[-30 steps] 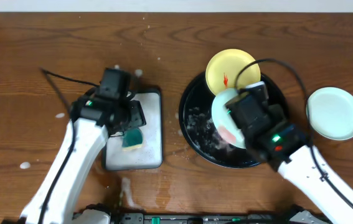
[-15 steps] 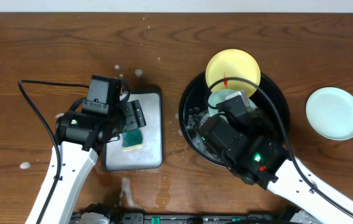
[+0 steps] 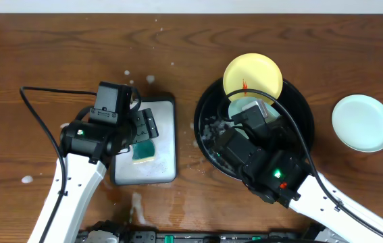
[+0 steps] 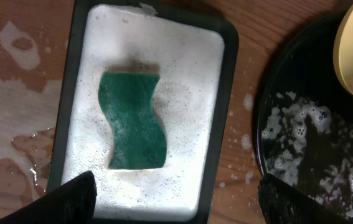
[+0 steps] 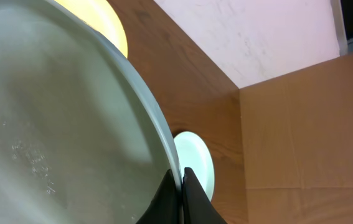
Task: Clean dirty plates on tray and stack at the side
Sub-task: 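Grasp the scrubbed pale green plate rim with the right gripper and tilt it up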
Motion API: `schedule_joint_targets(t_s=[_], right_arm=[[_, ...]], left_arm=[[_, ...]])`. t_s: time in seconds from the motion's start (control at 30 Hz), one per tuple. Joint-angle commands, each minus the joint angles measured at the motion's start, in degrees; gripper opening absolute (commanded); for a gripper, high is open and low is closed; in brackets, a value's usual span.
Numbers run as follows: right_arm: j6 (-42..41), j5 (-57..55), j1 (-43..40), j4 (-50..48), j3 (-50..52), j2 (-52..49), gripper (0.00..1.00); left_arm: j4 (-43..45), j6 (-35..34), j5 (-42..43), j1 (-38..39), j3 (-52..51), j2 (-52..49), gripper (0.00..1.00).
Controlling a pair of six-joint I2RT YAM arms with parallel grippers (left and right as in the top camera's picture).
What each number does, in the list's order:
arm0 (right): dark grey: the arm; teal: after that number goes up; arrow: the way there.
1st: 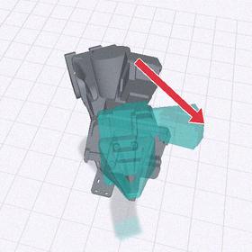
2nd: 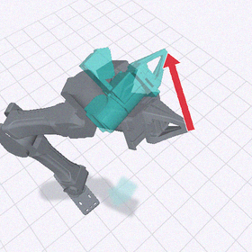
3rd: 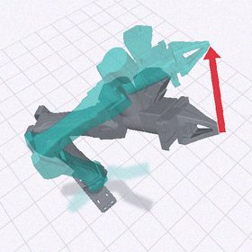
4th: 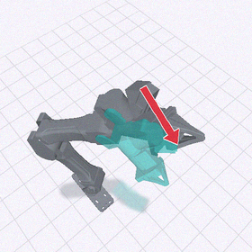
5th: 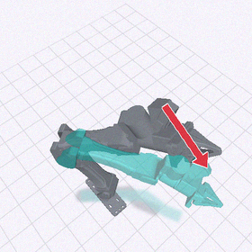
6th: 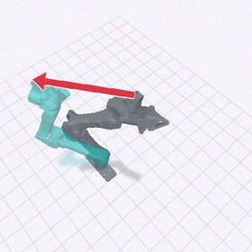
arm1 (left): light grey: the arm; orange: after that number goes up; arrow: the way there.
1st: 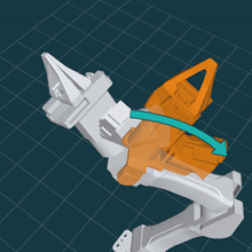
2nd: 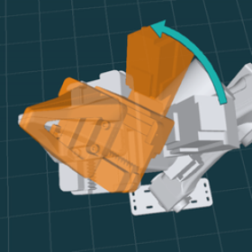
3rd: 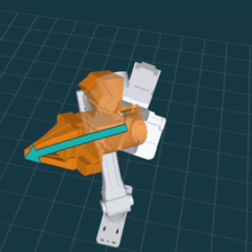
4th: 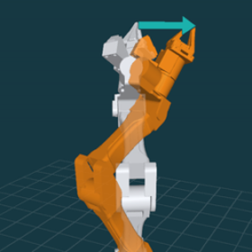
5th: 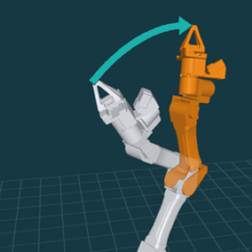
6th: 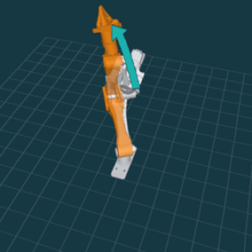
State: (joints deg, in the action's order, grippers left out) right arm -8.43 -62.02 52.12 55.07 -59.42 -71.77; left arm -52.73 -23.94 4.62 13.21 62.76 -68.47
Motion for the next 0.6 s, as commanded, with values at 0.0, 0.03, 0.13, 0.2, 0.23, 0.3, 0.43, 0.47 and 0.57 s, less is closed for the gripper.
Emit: schedule_joint_targets(t_s=[0.0, 0.03, 0.13, 0.2, 0.23, 0.3, 0.43, 0.47, 0.57], right_arm=[[0.39, -2.73, 0.85, 0.02, -0.26, 0.63, 0.01], [0.39, -2.73, 0.85, 0.02, -0.26, 0.63, 0.01], [0.39, -2.75, 0.85, 0.00, -0.26, 0.63, 0.01], [0.39, -2.75, 0.85, 0.02, -0.26, 0.63, 0.01], [0.39, -2.75, 0.85, 0.02, -0.26, 0.63, 0.01], [0.39, -2.93, 0.85, 0.04, -0.26, 0.63, 0.01], [0.39, -3.15, 0.85, 0.04, -0.26, 0.63, 0.01], [0.39, -3.15, 0.85, 0.04, -0.26, 0.63, 0.01], [0.39, -3.15, 0.85, 0.04, -0.26, 0.63, 0.01]], left_arm=[[-0.31, 0.35, 0.35, -0.17, 0.50, 0.00, 0.83], [-0.31, 0.35, 0.35, -0.17, 0.50, 0.00, 0.83], [-0.31, 0.35, 0.35, -0.17, 0.50, 0.00, 0.83], [-0.31, 0.35, 0.35, -0.17, 0.50, 0.00, 0.84], [-0.31, 0.35, 0.35, -0.17, 0.50, 0.00, 0.83], [-0.31, 0.35, 0.35, -0.17, 0.50, 0.00, 0.84], [-0.31, 0.35, 0.35, -0.17, 0.50, 0.00, 0.84], [-0.31, 0.35, 0.35, -0.17, 0.50, 0.00, 0.84], [-0.31, 0.35, 0.35, -0.17, 0.50, 0.00, 0.84]])
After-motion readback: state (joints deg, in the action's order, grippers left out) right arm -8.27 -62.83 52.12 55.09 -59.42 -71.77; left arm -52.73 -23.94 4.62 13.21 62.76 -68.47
